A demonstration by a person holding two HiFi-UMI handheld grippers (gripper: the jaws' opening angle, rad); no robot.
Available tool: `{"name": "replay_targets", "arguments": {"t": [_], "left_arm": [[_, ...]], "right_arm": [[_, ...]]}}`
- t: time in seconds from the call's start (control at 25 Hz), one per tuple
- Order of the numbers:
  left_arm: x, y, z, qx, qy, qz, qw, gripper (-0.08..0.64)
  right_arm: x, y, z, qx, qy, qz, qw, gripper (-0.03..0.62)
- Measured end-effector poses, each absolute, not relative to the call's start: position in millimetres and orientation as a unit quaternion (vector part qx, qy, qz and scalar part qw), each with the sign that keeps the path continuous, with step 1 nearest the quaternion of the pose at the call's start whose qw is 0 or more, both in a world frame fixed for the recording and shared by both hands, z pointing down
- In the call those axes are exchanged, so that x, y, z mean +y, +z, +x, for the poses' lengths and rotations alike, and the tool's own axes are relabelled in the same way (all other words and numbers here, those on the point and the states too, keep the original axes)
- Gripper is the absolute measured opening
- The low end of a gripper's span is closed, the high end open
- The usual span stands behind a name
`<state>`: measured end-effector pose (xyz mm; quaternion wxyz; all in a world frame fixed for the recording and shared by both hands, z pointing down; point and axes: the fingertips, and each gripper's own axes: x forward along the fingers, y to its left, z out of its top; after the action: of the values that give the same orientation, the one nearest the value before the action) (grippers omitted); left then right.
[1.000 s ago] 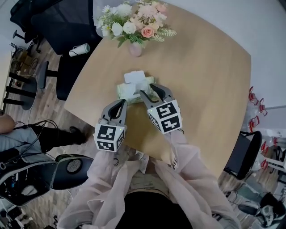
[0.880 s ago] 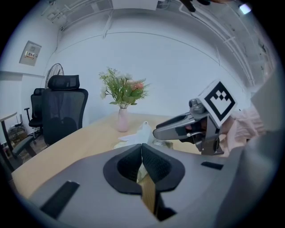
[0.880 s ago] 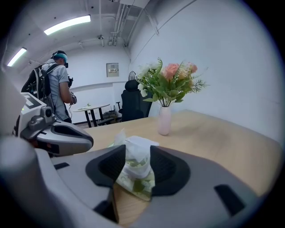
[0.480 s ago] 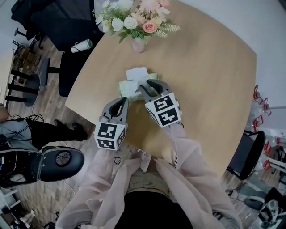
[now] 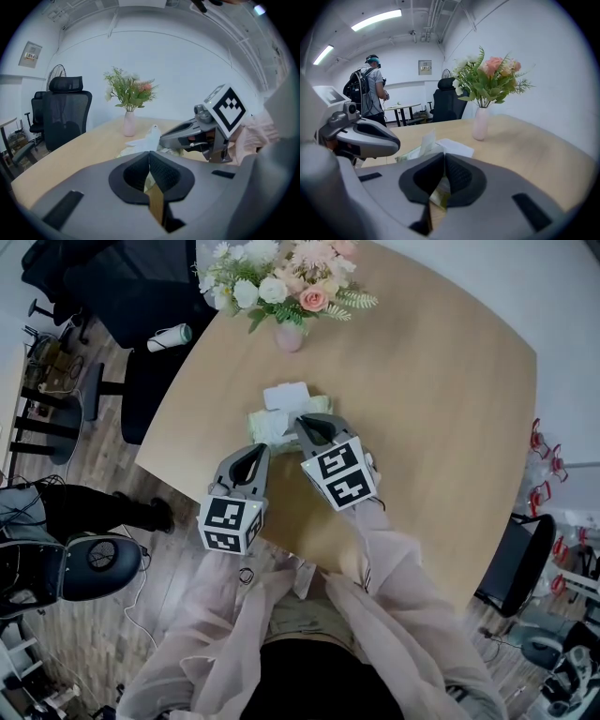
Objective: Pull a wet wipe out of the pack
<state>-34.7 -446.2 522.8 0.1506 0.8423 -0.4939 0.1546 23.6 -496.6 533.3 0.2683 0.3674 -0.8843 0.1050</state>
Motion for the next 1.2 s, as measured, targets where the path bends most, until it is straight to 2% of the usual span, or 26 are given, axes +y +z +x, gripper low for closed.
{"name": "replay_targets", "arguments": {"t": [1.2], "left_arm": [[-427.1,518.3,-31.7,-0.486,0.145,0.848,0.156,0.012]], "right_arm": [[-459.9,528.4,31.7,-0.880,0.108,0.369,0.278,0.009]]}}
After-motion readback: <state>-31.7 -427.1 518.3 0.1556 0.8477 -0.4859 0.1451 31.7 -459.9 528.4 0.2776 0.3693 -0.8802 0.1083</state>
